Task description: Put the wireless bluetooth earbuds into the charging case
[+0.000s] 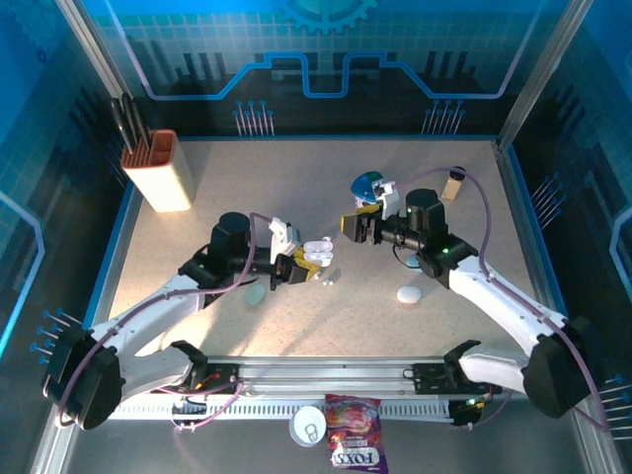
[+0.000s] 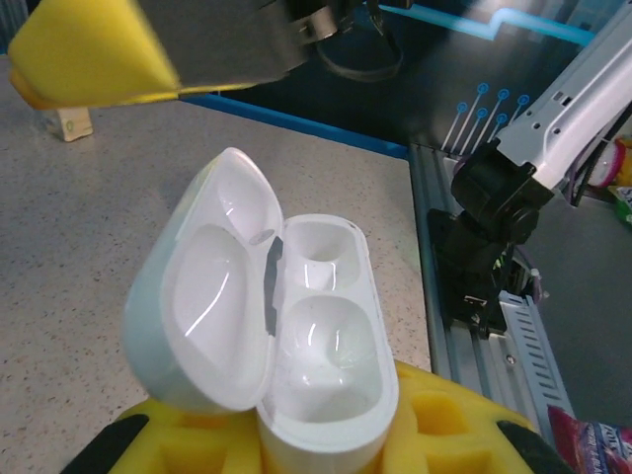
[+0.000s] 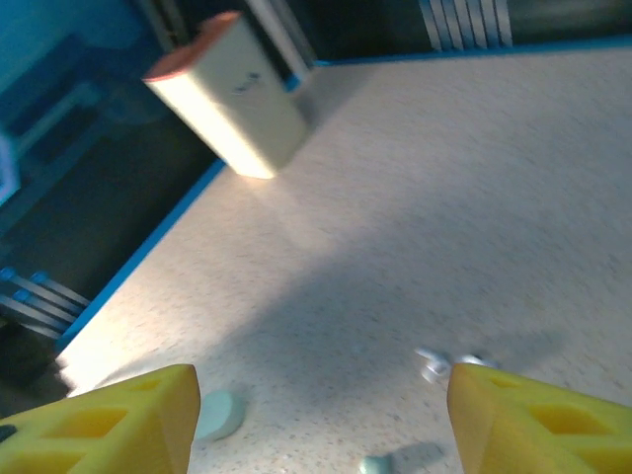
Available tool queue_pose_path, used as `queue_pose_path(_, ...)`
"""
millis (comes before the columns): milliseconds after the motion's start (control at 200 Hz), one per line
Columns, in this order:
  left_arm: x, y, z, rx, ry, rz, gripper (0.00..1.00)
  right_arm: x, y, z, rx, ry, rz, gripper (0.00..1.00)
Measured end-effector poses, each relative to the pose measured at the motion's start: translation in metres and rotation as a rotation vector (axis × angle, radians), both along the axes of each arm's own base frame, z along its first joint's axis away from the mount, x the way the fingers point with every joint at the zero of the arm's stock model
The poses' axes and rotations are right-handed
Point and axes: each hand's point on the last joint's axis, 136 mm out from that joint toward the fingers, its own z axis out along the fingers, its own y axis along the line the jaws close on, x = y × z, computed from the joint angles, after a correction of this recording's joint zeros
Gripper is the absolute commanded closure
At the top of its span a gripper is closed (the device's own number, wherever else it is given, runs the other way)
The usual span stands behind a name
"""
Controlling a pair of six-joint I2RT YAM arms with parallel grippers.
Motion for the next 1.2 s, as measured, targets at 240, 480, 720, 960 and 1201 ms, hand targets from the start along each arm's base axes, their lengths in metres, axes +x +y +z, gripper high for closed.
queue_pose_path(240, 0.004, 0.004, 0.013, -0.031, -0.046, 0.050, 1.00, 0.023, 0.001, -0.073, -0.043, 0.313, -0.140, 0.41)
queue_pose_path(480, 0.004, 0.004, 0.019, -0.043, -0.067, 0.053, 1.00, 0.016, 0.040, -0.144, -0.084, 0.540, -0.171, 0.48)
queue_pose_path(720, 0.002, 0.006, 0.017, -0.041, -0.069, 0.053, 1.00, 0.016, 0.074, -0.186, -0.093, 0.632, -0.200, 0.54)
queue_pose_path(960, 0.000, 0.007, 0.016, -0.035, -0.070, 0.053, 1.00, 0.033, 0.081, -0.193, -0.076, 0.626, -0.244, 0.57)
queue_pose_path(1201, 0.000, 0.007, 0.014, -0.027, -0.077, 0.050, 1.00, 0.040, 0.084, -0.203, -0.077, 0.633, -0.265, 0.60)
